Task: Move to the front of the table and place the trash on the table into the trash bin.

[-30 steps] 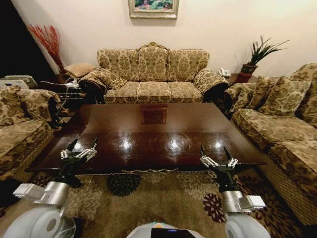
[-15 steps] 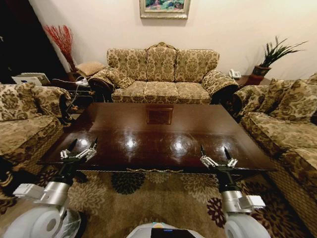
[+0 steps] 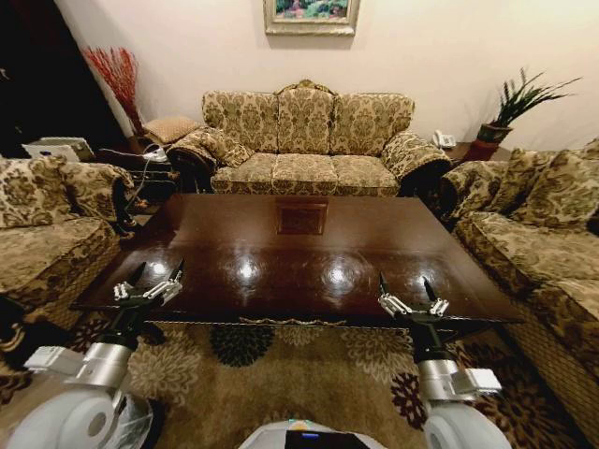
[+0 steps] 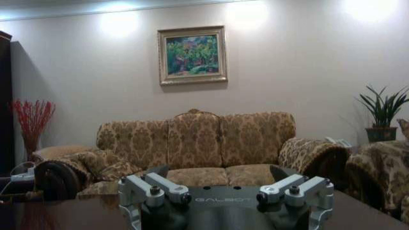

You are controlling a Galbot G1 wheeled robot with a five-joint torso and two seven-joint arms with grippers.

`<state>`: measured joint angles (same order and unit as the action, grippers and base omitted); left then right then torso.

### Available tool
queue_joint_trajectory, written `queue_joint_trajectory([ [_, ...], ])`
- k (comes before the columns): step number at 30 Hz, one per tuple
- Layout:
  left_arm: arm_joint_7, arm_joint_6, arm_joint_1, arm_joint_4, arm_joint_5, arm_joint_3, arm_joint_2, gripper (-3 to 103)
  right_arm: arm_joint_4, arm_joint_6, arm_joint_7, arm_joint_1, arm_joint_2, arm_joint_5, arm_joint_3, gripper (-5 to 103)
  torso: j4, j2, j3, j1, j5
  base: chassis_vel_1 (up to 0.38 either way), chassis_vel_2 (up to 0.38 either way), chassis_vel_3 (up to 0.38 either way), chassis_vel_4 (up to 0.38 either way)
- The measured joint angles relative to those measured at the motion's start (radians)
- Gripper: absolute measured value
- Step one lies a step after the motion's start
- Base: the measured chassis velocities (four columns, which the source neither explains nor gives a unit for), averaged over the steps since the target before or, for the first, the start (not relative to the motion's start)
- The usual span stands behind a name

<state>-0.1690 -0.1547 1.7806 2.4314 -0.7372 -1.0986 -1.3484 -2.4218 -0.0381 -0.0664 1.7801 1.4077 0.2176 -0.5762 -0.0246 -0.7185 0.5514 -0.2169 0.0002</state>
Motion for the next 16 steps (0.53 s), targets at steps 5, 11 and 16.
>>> queue_joint_trajectory([
  [5, 0.000, 0.000, 0.000, 0.000, 0.000, 0.000, 0.000, 100, 0.000, 0.000, 0.000, 0.000, 0.000, 0.000, 0.000, 100, 0.0000, 0.000, 0.000, 0.000, 0.0000, 0.000, 0.000, 0.000, 0.000],
  [11, 0.000, 0.000, 0.000, 0.000, 0.000, 0.000, 0.000, 100, 0.000, 0.000, 0.000, 0.000, 0.000, 0.000, 0.000, 100, 0.0000, 0.000, 0.000, 0.000, 0.0000, 0.000, 0.000, 0.000, 0.000],
  [16, 0.000, 0.000, 0.000, 0.000, 0.000, 0.000, 0.000, 100, 0.000, 0.000, 0.000, 0.000, 0.000, 0.000, 0.000, 100, 0.0000, 0.000, 0.000, 0.000, 0.0000, 0.000, 0.000, 0.000, 0.000],
])
